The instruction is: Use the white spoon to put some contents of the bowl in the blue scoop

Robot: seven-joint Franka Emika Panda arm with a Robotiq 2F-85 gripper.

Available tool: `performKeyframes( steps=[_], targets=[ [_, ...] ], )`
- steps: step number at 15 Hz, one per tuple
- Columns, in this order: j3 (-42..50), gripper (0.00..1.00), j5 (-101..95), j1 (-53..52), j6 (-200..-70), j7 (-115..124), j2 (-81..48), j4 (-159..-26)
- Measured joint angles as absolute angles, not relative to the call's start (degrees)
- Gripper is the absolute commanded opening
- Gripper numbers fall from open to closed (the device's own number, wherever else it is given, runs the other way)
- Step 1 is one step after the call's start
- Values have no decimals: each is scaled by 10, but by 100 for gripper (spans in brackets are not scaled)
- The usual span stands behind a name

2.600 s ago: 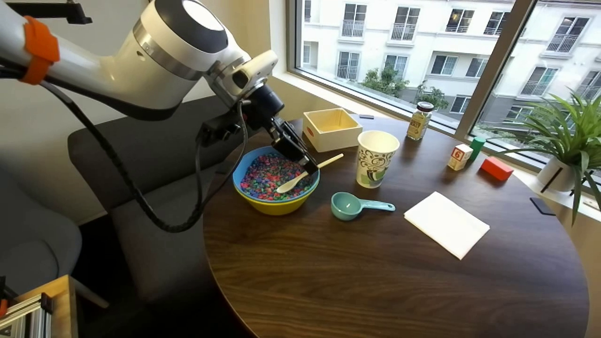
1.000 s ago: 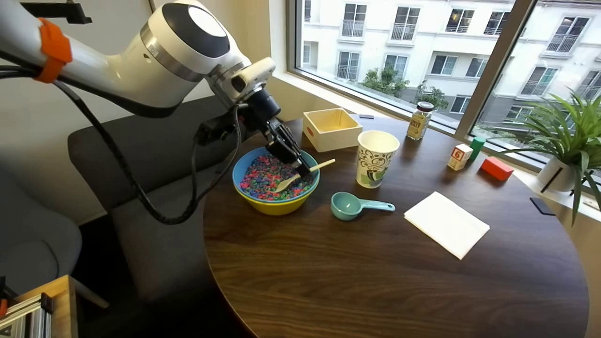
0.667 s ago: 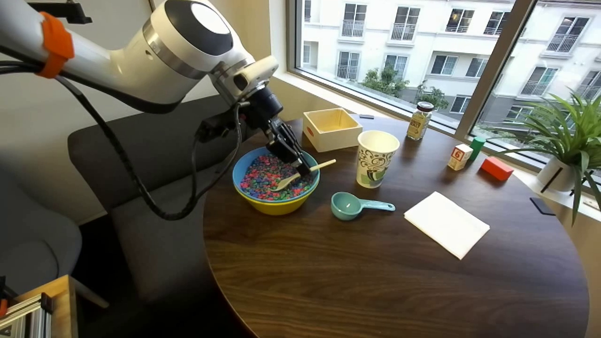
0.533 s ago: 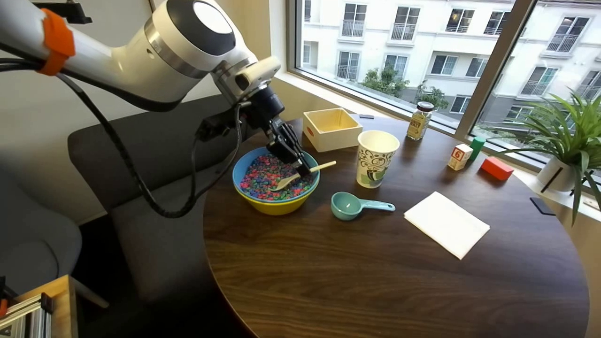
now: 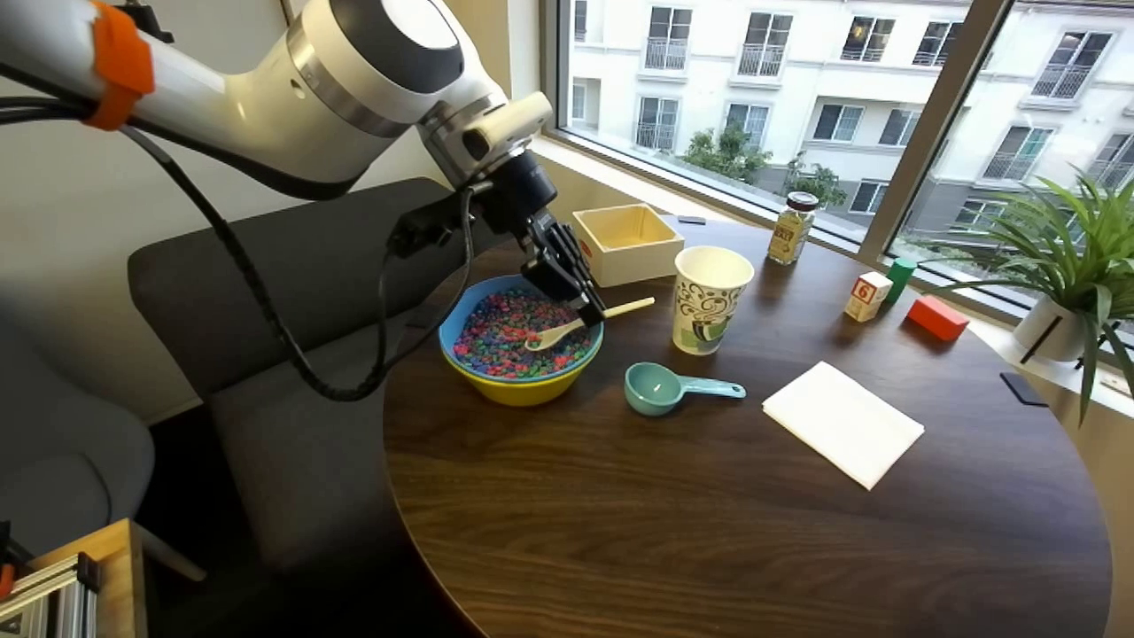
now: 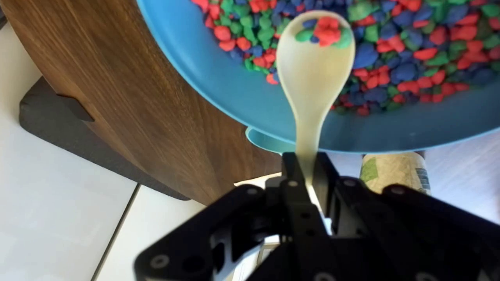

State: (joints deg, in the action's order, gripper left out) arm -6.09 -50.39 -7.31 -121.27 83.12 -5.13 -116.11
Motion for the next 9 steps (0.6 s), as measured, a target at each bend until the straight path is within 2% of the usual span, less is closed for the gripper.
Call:
performKeyframes(
  steps=[9],
  targets=[
    [-39, 3, -482, -53, -1241, 831, -49, -1127]
  ],
)
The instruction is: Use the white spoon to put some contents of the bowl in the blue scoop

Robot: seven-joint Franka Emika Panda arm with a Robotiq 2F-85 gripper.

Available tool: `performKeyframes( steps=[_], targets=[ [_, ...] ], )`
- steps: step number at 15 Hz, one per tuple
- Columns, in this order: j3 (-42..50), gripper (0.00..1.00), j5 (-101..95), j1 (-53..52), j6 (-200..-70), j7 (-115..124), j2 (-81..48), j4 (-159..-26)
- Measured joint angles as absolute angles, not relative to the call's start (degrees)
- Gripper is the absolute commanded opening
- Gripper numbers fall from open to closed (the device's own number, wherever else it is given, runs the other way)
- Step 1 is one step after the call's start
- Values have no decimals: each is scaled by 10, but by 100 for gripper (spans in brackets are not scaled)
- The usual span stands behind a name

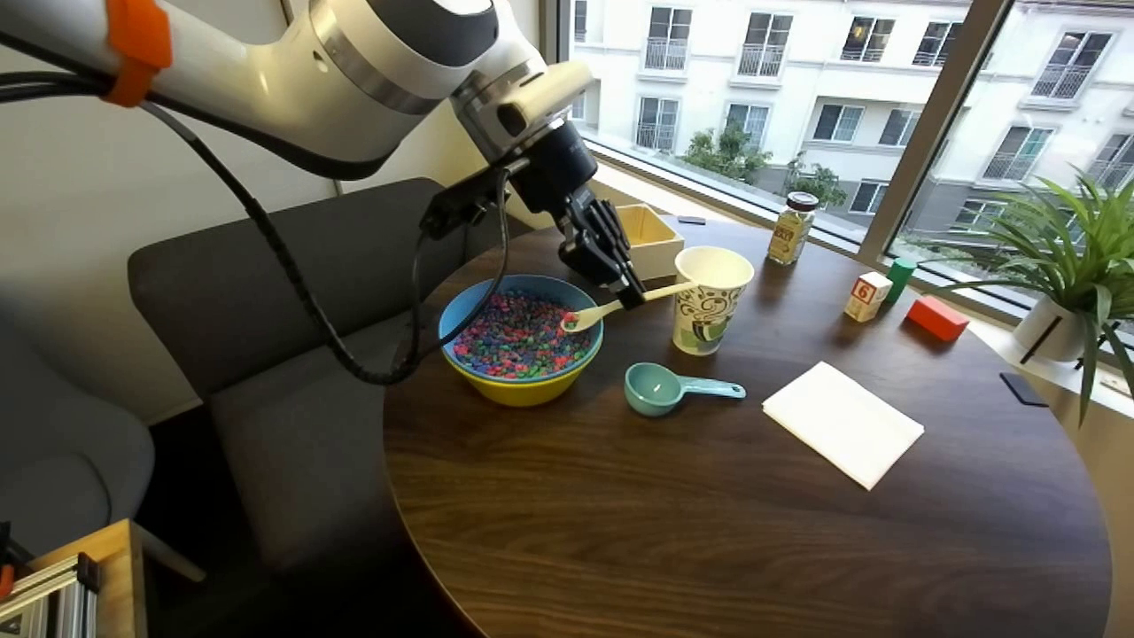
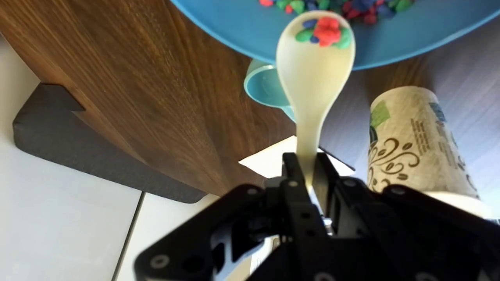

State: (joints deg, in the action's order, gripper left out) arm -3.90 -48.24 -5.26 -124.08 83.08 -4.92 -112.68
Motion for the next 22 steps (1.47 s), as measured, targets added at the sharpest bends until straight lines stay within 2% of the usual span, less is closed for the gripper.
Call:
performKeyframes(
  steps=[11, 22],
  targets=[
    [-2, 3, -487, -20, -1245, 830, -50, -1107],
    [-2, 3, -597, -27, -1245, 854, -88, -1095]
  ],
)
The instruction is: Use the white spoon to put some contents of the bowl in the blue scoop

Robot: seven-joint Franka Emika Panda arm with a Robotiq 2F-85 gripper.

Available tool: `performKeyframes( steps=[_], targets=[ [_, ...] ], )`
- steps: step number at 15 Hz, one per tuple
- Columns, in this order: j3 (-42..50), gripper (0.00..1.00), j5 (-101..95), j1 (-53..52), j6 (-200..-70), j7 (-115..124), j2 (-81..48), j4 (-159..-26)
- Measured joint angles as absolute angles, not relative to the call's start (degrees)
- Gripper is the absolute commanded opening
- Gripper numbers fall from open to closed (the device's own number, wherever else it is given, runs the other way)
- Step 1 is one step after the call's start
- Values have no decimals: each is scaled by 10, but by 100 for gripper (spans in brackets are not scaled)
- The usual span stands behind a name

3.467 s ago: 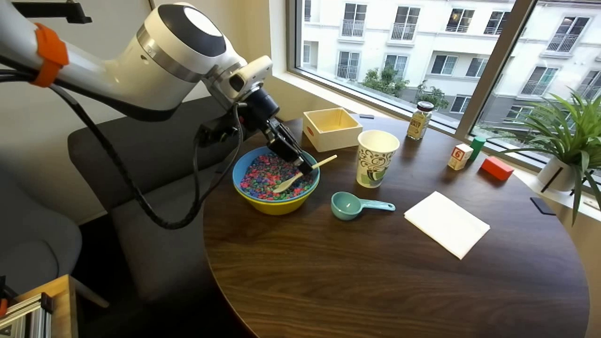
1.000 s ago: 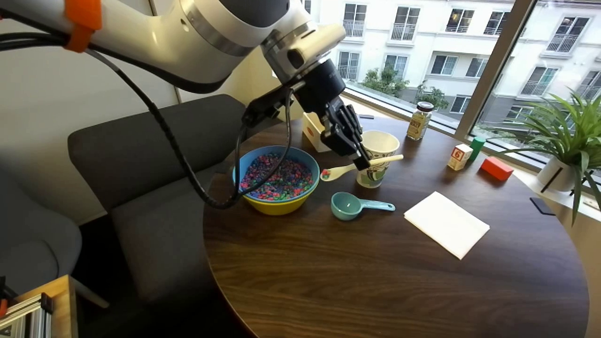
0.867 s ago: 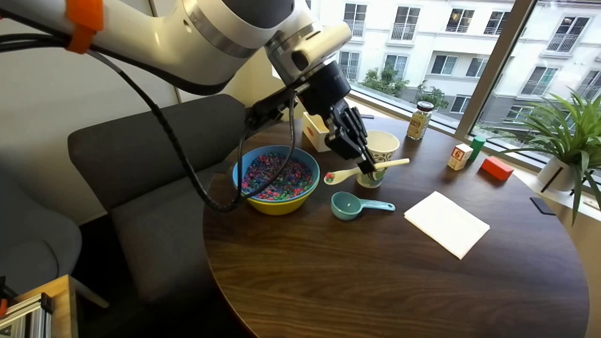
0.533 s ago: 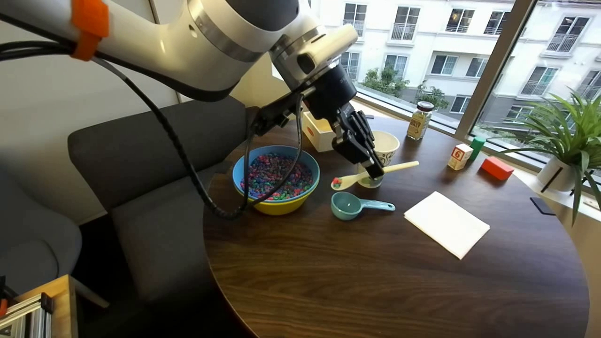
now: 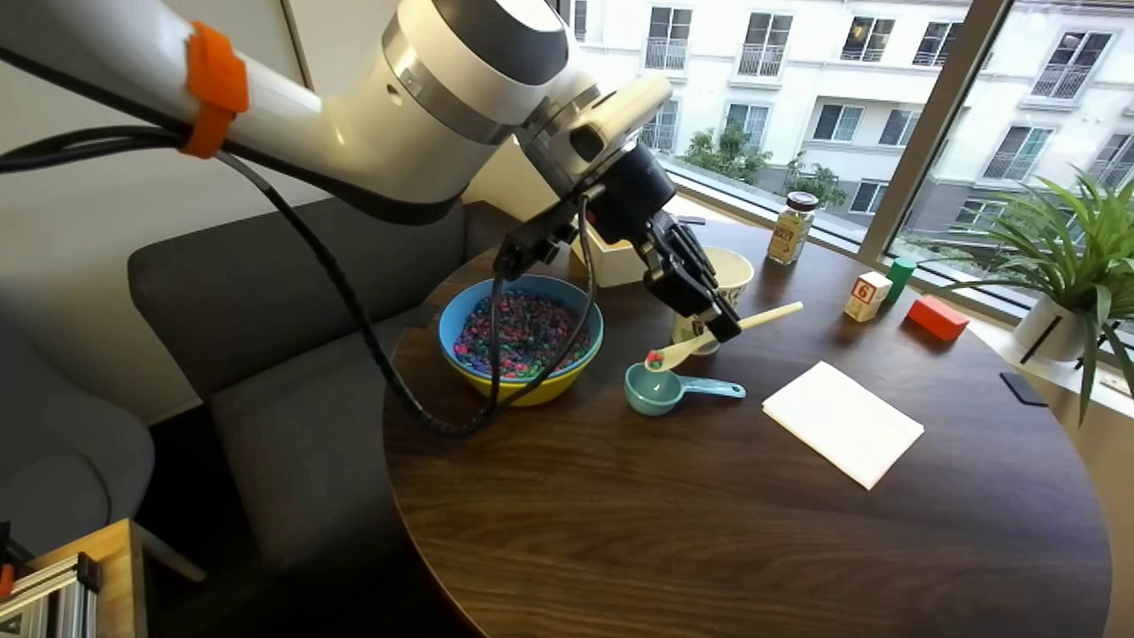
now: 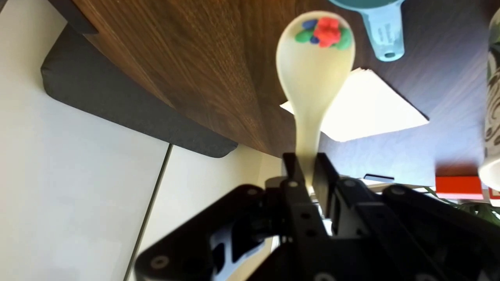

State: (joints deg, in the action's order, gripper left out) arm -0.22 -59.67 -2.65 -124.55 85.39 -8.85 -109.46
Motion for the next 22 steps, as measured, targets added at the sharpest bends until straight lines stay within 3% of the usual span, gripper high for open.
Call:
performKeyframes(
  steps=[22],
  targets=[
    [-11, 3, -719, -52, -1243, 879, -130, -1078]
  ],
)
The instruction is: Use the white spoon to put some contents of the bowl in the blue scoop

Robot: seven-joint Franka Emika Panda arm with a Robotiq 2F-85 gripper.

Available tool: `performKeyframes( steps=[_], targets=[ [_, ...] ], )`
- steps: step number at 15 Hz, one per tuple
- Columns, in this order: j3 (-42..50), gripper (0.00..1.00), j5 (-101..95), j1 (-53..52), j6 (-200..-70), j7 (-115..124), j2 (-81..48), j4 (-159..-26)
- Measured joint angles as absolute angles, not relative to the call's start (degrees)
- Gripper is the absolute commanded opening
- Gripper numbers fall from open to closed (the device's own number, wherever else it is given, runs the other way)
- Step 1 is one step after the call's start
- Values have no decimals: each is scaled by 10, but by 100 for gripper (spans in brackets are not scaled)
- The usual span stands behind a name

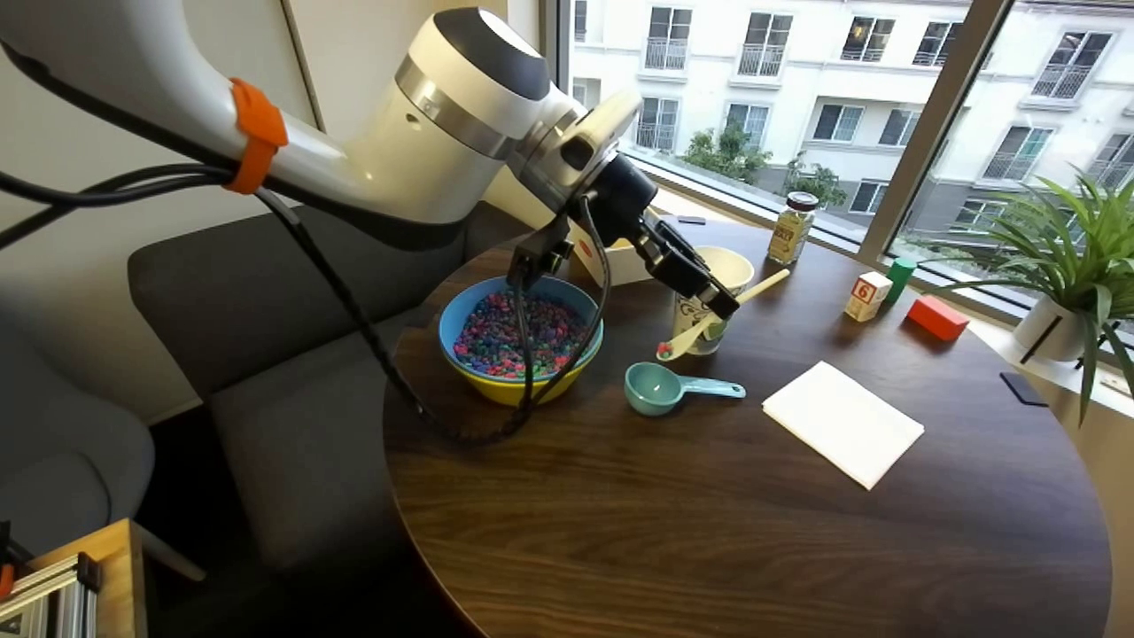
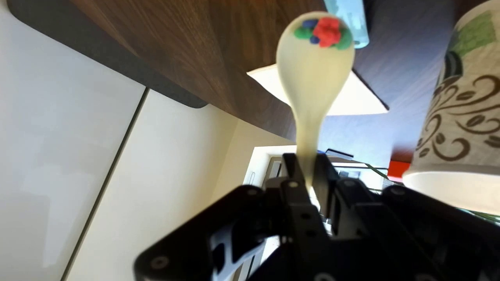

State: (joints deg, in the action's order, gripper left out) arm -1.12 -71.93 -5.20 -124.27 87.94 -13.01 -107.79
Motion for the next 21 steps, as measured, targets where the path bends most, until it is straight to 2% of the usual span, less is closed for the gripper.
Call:
performKeyframes(
  steps=[21],
  targets=[
    [-30, 3, -801, -66, -1183, 888, -134, -1098]
  ],
)
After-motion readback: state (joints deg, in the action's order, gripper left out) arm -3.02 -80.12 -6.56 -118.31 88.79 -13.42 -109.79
